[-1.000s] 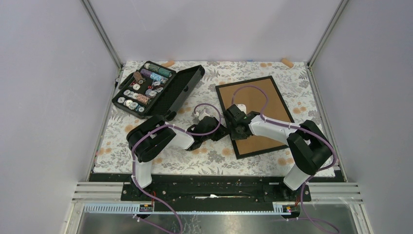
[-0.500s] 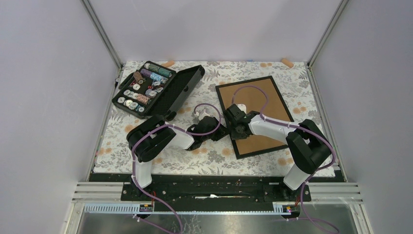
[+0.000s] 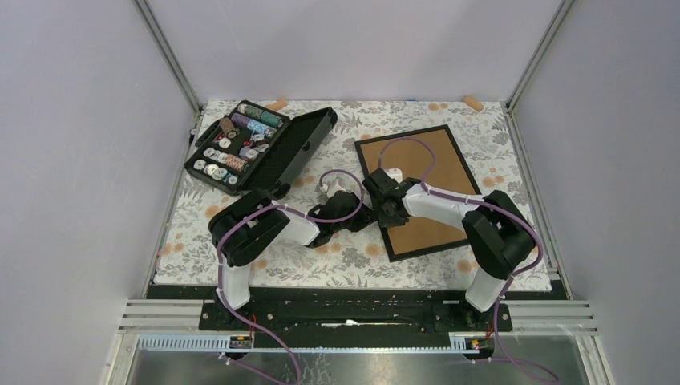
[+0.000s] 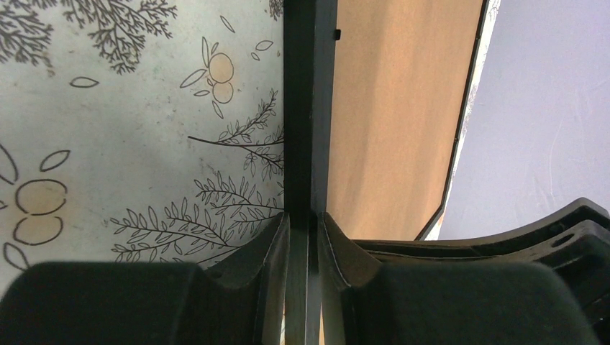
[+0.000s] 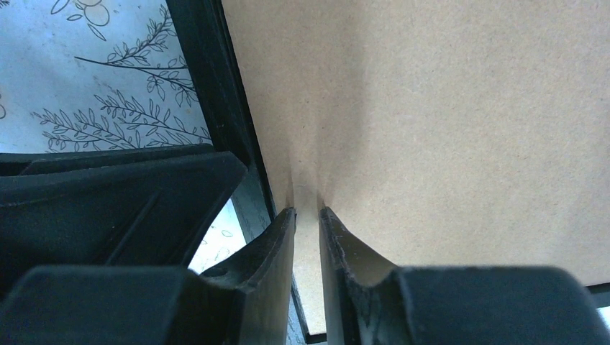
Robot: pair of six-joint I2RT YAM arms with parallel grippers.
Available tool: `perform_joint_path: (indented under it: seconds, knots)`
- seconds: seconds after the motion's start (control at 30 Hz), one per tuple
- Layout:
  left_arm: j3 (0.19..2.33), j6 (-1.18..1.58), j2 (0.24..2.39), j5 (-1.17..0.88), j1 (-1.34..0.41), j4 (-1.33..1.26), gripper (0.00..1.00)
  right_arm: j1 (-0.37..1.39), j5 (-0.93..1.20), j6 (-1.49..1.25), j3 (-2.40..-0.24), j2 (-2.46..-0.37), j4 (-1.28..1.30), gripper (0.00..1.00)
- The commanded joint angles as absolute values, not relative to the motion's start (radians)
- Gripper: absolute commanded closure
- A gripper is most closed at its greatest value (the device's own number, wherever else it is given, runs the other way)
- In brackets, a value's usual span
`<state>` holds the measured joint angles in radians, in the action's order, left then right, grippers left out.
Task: Put the photo into the frame
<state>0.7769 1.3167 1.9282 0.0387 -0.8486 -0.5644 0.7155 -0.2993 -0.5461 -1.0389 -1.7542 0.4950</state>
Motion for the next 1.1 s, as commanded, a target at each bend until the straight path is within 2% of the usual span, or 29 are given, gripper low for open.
perform_joint_path:
  seconds: [0.0, 0.1, 0.17, 0.27, 0.37, 0.67, 1.07]
  knots:
    - [0.696, 1.214, 2.023, 0.081, -0.836, -0.18, 0.77, 0.666, -0.336, -0.531, -0.929, -1.833, 0.538, 0.69]
    - [0.691, 1.17, 1.986, 0.075, -0.836, -0.183, 0.78, 0.609, -0.155, -0.485, -0.885, -1.687, 0.457, 0.62]
    - [0.683, 1.116, 1.937, 0.057, -0.836, -0.202, 0.78, 0.594, -0.122, -0.47, -0.903, -1.609, 0.456, 0.55]
    - [0.655, 1.024, 1.828, -0.018, -0.835, -0.275, 0.73, 0.587, -0.129, -0.437, -0.959, -1.555, 0.472, 0.45]
    - [0.646, 0.956, 1.709, -0.077, -0.834, -0.296, 0.65, 0.585, -0.104, -0.395, -1.013, -1.571, 0.472, 0.42]
    - [0.608, 0.828, 1.416, -0.044, -0.821, -0.134, 0.5, 0.629, -0.072, -0.365, -1.137, -1.735, 0.465, 0.45]
    - [0.591, 0.823, 1.262, -0.02, -0.807, -0.083, 0.45, 0.721, -0.149, -0.387, -1.154, -1.84, 0.47, 0.66]
